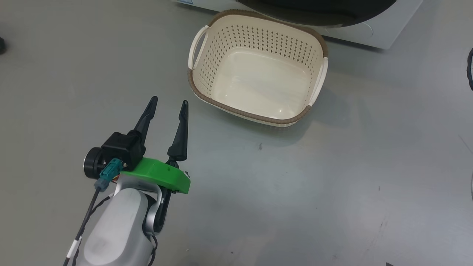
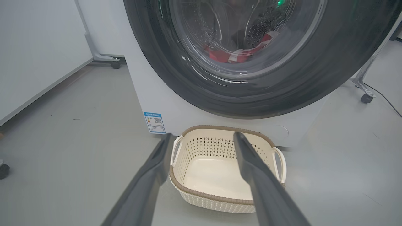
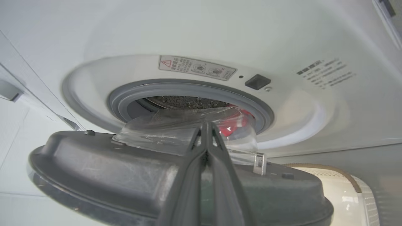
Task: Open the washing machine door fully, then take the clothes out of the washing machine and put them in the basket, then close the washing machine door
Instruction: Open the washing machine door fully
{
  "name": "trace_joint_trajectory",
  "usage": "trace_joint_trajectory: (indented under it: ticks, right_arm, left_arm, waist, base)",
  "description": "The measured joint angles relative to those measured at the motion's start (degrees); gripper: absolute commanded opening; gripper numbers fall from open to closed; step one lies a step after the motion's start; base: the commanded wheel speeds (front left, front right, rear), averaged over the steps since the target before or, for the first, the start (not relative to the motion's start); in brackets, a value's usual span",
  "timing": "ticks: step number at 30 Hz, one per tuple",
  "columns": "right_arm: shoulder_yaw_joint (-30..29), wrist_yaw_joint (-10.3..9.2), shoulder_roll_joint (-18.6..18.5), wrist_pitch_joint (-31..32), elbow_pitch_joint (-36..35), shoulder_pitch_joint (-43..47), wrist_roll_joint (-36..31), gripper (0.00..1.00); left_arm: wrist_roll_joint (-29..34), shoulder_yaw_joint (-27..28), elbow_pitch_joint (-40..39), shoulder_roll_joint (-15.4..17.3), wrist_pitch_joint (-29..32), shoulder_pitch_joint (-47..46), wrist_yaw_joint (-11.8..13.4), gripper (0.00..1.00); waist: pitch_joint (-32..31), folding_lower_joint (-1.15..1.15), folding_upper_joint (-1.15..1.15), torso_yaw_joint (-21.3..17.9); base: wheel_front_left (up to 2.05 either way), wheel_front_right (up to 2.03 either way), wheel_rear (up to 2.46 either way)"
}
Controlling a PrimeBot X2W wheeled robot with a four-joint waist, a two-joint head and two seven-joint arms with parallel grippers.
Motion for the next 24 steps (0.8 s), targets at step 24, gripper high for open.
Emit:
trace_joint_trajectory:
  ticks: [24]
  right_arm:
    - [16.66, 5.8, -6.47, -23.98, -13.69, 22.62, -22.18, 0.0]
  left_arm:
    - [2.74, 4.89, 0.32, 0.07, 0.0, 3.54, 0.02, 1.0]
  waist:
    - [-7.38, 0.0, 0.0, -4.18]
  base:
    - [0.0, 0.0, 0.0]
